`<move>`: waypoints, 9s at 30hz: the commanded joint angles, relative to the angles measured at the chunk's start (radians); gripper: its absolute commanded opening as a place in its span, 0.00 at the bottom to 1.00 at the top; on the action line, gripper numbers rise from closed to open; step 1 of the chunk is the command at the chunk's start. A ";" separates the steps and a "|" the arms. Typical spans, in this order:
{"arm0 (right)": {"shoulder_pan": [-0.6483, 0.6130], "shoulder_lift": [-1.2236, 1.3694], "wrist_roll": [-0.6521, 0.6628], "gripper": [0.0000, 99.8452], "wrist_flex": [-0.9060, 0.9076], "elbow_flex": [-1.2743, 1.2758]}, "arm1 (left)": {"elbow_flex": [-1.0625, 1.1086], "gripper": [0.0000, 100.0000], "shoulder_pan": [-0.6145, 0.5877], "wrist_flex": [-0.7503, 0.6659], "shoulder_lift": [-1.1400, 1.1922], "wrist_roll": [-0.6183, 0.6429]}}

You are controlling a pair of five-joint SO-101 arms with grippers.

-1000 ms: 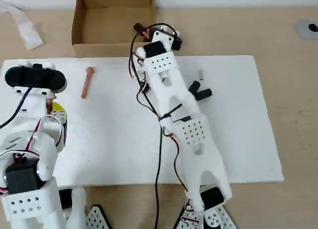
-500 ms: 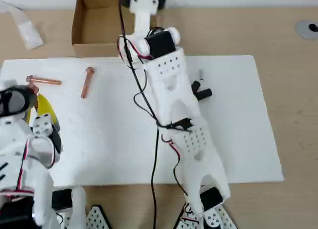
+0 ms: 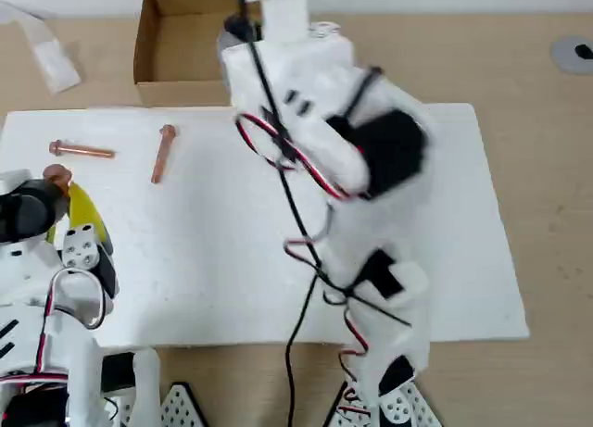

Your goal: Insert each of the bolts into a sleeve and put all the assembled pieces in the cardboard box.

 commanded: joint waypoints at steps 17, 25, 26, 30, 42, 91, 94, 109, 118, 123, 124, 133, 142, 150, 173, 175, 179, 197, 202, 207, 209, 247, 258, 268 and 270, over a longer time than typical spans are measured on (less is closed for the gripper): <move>-0.013 -0.739 0.003 0.01 0.017 0.915 | -0.003 0.01 -0.003 -0.181 0.007 0.008; -0.013 -1.063 0.003 0.01 0.017 1.397 | 0.012 0.01 0.204 -0.181 0.007 0.009; -0.013 -1.098 0.003 0.01 0.017 1.455 | 0.012 0.01 0.236 -0.181 0.007 0.009; -0.013 -1.230 0.003 0.01 0.003 1.666 | 0.014 0.01 0.331 -0.213 0.007 0.009; -0.024 -1.689 0.009 0.01 -0.603 2.457 | 0.161 0.01 0.407 -0.540 0.008 0.115; -0.179 -2.176 0.204 0.01 -1.499 3.241 | 0.132 0.01 0.638 -0.445 0.008 0.368; -0.179 -2.175 0.204 0.01 -1.490 3.243 | 0.132 0.01 0.638 -0.446 0.008 0.368; -0.180 -2.176 0.203 0.01 -1.450 3.240 | 0.235 0.01 0.717 -0.516 0.010 0.359; -0.179 -2.176 0.203 0.01 -1.450 3.237 | 0.302 0.01 0.715 -0.571 0.008 0.259; -0.179 -2.176 0.203 0.01 -1.450 3.237 | 0.365 0.01 0.715 -0.647 0.008 0.255; -0.179 -2.176 0.203 0.01 -1.450 3.237 | 0.374 0.01 0.715 -0.661 0.008 0.255; -0.179 -2.176 0.203 0.01 -1.450 3.240 | 0.404 0.01 0.715 -0.709 0.008 0.255; -0.179 -2.176 0.203 0.01 -1.450 3.241 | 0.425 0.01 0.660 -0.726 0.008 0.253; -0.179 -2.172 0.173 0.01 -1.448 3.243 | 0.453 0.01 0.615 -0.752 0.008 0.265; -0.177 -2.172 0.173 0.01 -1.448 3.238 | 0.437 0.01 0.743 -0.552 -0.001 0.318; -0.177 -2.169 0.160 0.01 -1.448 3.238 | 0.437 0.01 0.743 -0.542 -0.001 0.318; -0.159 -2.169 0.146 0.01 -1.448 3.238 | 0.437 0.01 0.744 -0.508 -0.001 0.298; -0.108 -2.176 0.144 0.01 -1.390 3.228 | 0.384 0.01 0.721 -0.443 0.005 0.193; -0.024 -2.167 0.097 0.01 -1.329 3.151 | 0.410 0.08 0.603 -0.410 0.042 0.238; 0.068 -2.175 0.097 0.01 -1.283 3.119 | 0.345 0.11 0.439 -0.345 0.248 0.341; 0.079 -2.173 0.097 0.01 -1.281 3.111 | 0.276 0.11 0.393 -0.311 0.377 0.341; 0.077 -2.175 0.095 0.01 -1.281 3.108 | -1.494 0.11 0.132 0.252 2.242 -0.054; 0.077 -2.176 0.054 0.01 -1.281 3.132 | -1.745 0.17 0.184 0.316 2.463 -0.068; 0.079 -2.176 0.054 0.01 -1.281 3.131 | -1.838 0.16 0.107 0.318 2.609 -0.066; 0.079 -2.176 0.055 0.01 -1.281 3.128 | -1.847 0.16 0.112 0.350 2.614 -0.069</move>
